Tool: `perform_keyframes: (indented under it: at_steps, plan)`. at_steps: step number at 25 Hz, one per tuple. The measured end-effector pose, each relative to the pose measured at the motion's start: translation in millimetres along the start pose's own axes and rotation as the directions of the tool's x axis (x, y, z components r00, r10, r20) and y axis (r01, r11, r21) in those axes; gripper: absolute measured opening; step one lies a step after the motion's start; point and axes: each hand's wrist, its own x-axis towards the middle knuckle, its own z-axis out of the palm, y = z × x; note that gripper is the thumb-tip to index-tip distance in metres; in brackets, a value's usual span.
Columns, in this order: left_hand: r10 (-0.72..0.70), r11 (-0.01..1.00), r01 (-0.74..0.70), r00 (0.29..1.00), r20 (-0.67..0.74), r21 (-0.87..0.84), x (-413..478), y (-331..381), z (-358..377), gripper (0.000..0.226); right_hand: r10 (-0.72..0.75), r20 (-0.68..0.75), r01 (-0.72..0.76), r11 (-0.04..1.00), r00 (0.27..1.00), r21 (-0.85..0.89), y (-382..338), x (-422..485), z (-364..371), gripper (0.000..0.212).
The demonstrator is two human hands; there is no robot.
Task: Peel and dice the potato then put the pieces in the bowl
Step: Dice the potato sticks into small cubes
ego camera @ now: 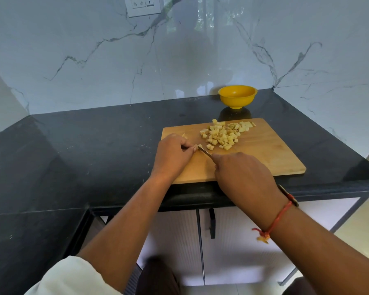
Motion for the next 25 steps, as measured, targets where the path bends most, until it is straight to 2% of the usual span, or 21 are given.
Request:
perform_keyframes:
  at_steps: [5,11,17,22,25]
  plan:
    - [-0.019,1.0,0.019,1.0,-0.009,0.018,0.2,-1.5,1.4,0.011,0.018,-0.125,-0.015,0.999,0.992,0.029,4.8,-11.9,-3.6,0.042]
    - [-0.035,0.999,0.035,0.999,-0.014,0.032,-2.1,0.4,-1.8,0.008,0.017,-0.165,-0.006,0.998,0.986,0.066,-2.2,-2.9,-6.2,0.038]
    - [-0.023,1.0,0.023,1.0,0.008,0.002,-0.9,0.8,-3.9,0.008,-0.015,-0.11,0.026,0.995,0.994,0.099,-11.2,6.5,3.4,0.03]
    - [-0.03,1.0,0.029,0.999,0.011,0.007,1.2,-1.1,-2.8,0.007,0.02,-0.004,-0.02,0.999,1.0,0.04,-18.1,28.9,8.1,0.031]
    - [-0.043,0.999,0.043,0.999,0.001,0.011,0.1,-0.3,-1.9,0.007,-0.005,0.013,0.005,1.0,1.0,0.03,-15.5,24.1,8.1,0.031]
